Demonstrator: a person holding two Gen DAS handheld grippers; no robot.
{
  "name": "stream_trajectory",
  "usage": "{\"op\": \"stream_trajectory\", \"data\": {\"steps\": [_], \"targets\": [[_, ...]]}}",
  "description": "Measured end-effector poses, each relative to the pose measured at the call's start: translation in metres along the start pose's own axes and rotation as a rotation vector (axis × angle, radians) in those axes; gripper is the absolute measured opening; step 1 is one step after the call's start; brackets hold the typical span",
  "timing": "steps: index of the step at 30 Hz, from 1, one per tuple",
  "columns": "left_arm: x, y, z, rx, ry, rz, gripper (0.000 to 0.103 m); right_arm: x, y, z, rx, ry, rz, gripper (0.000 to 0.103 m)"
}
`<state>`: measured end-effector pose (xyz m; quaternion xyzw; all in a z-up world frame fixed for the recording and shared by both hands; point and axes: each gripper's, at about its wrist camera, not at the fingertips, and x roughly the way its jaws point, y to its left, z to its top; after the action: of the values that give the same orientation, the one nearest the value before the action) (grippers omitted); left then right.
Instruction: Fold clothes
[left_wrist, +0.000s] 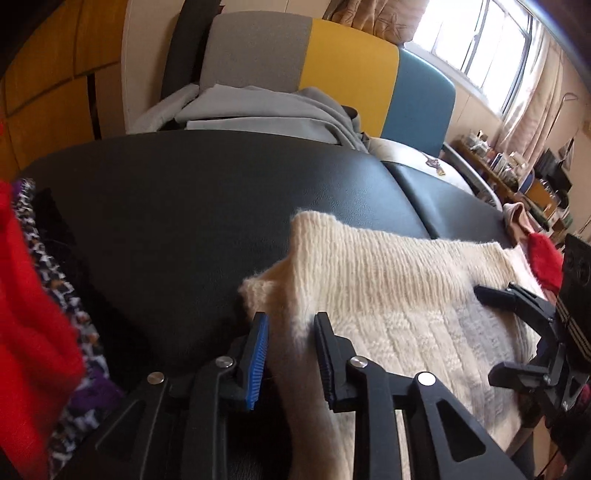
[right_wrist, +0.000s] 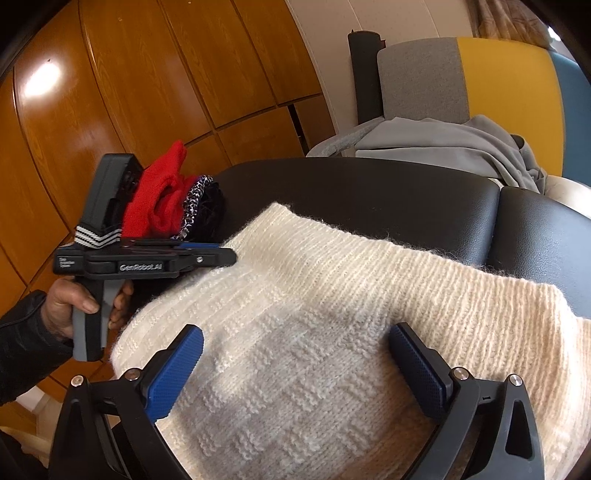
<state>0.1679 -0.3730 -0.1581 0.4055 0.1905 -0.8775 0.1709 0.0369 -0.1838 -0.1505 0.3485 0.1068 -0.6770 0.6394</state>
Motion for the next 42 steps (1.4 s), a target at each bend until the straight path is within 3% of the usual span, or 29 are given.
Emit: {"op": "stream_trajectory", "data": {"steps": [8,11,13,19,21,29,30,32,34,38,42], "targets": [[-0.022,0.016,-0.014,-0.105,0.006,-0.047,0.042,0.001,0.003,-0.001,-0.017,0.005,-0.024,0.103],[-0.024,0.026,-0.020,-0.160,0.027,-0.142,0.055,0.001,0.005,-0.001,-0.024,0.008,-0.033,0.103],[-0.020,0.031,-0.020,-0.206,0.057,-0.257,0.056,0.001,0.005,-0.002,-0.026,0.008,-0.036,0.103],[-0.002,0.033,-0.019,-0.153,0.117,-0.181,0.056,0.000,0.005,-0.002,-0.026,0.006,-0.031,0.103],[0.008,0.033,-0.022,-0.143,0.157,-0.197,0.057,-0.001,0.004,-0.002,-0.020,0.002,-0.024,0.103],[0.027,0.033,-0.016,-0.201,0.139,-0.342,0.056,-0.002,0.002,-0.002,0.001,-0.013,0.000,0.103],[0.029,0.032,-0.016,-0.199,0.137,-0.353,0.052,-0.003,0.001,-0.002,0.006,-0.015,0.004,0.103],[0.030,0.033,-0.016,-0.222,0.142,-0.377,0.029,-0.003,0.001,-0.002,0.015,-0.020,0.009,0.103],[0.030,0.035,-0.016,-0.257,0.139,-0.394,0.025,-0.003,0.000,-0.003,0.019,-0.021,0.013,0.103],[0.020,0.031,-0.013,-0.242,0.119,-0.338,0.017,-0.006,0.003,0.000,0.014,0.000,0.002,0.103],[0.011,0.033,-0.007,-0.238,0.117,-0.305,0.016,-0.023,0.014,0.000,-0.067,0.034,-0.026,0.103]]}}
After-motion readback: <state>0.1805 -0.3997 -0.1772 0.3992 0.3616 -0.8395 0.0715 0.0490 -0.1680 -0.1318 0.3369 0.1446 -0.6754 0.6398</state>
